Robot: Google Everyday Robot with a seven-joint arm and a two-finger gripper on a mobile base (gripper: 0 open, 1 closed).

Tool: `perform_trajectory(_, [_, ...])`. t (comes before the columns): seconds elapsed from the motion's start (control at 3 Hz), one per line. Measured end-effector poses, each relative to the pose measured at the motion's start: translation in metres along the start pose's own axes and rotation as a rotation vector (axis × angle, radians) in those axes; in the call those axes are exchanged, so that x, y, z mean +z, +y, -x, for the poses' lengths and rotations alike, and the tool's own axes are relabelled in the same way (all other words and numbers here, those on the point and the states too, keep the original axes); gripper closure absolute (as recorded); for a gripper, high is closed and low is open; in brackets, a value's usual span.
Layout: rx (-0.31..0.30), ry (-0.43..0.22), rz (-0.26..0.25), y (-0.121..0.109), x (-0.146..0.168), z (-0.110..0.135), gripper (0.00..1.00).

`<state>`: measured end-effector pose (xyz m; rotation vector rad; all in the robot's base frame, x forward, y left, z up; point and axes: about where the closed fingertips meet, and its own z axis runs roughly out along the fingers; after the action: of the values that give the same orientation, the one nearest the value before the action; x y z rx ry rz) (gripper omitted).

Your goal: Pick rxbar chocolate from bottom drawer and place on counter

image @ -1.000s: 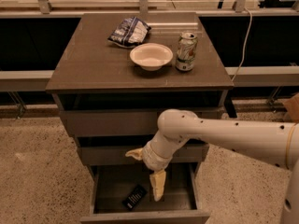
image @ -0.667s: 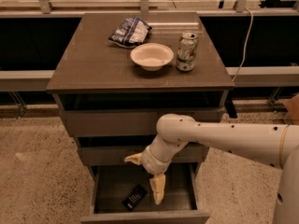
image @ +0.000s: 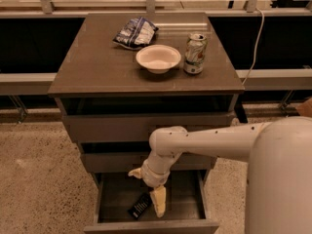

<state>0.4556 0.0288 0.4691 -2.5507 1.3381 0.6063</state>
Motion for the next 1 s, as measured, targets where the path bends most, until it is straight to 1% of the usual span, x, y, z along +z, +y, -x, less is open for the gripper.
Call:
perform_trajectory(0.33, [0.001,0.135,-0.012,-0.016,0.054,-0.027,0.0])
perform_trajectory(0.67, [-0.044,0.279,0.004,-0.012,0.1,-0.055,0.0])
perform_trajectory(1.0, [-0.09,0.335,-0.014,-0.026,0.107,-0.056,0.0])
